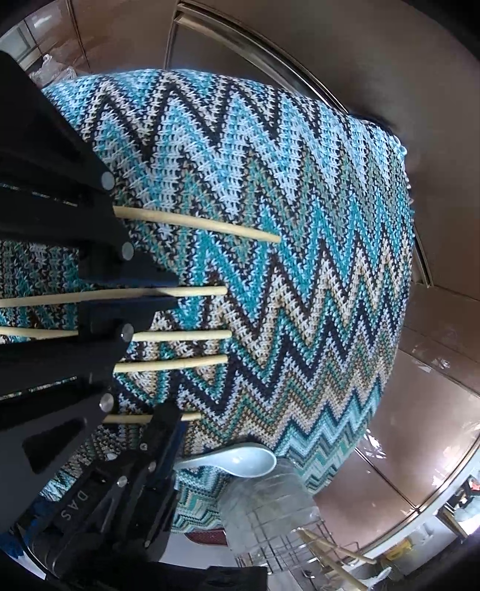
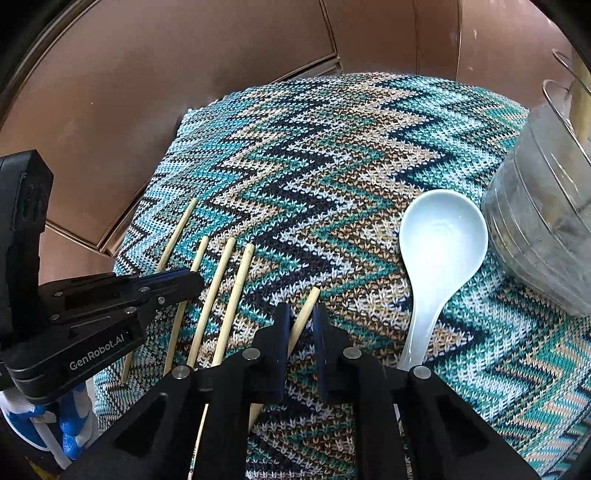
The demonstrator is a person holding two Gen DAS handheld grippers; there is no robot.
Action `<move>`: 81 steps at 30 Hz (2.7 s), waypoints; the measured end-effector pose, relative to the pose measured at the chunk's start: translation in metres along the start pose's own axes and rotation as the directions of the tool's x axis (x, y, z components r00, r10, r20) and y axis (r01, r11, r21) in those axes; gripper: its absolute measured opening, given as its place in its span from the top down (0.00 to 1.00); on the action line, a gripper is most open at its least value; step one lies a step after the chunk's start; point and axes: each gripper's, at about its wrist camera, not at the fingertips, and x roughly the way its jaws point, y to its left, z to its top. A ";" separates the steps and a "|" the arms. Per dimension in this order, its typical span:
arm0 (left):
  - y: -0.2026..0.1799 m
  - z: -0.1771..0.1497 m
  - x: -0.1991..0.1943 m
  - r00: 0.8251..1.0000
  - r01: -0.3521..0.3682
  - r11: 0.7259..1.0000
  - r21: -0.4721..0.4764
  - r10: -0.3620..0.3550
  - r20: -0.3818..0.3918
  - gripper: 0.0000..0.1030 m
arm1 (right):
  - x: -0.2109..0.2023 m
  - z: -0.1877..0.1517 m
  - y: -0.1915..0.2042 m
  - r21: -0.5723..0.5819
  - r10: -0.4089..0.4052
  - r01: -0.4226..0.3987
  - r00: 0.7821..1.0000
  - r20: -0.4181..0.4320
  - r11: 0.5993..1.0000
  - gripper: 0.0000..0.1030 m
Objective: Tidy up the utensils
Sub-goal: 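Grasp a chopstick with the left tool while the right tool grasps another chopstick, then lift both held chopsticks toward the utensil holder, then lower both chopsticks into the utensil holder and open both tools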
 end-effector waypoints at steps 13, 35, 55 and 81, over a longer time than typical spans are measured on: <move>0.001 -0.039 -0.089 0.972 0.054 0.999 0.000 -0.052 0.231 0.96 | -0.078 -0.042 0.011 -0.072 0.118 -0.106 0.974 0.192 0.992 0.95; -0.077 -0.142 -0.266 0.810 0.014 0.997 0.080 -0.058 0.583 0.96 | -0.273 -0.174 0.025 -0.185 0.159 -0.068 0.826 0.540 0.980 0.95; -0.185 -0.084 -0.327 0.658 0.068 0.978 0.199 -0.194 0.728 0.96 | -0.385 -0.151 -0.022 -0.209 0.136 0.037 0.644 0.753 0.977 0.95; -0.265 0.078 -0.147 0.509 0.003 0.998 0.063 -0.056 0.859 0.96 | -0.289 -0.009 -0.141 -0.125 0.013 0.151 0.585 0.811 0.981 0.95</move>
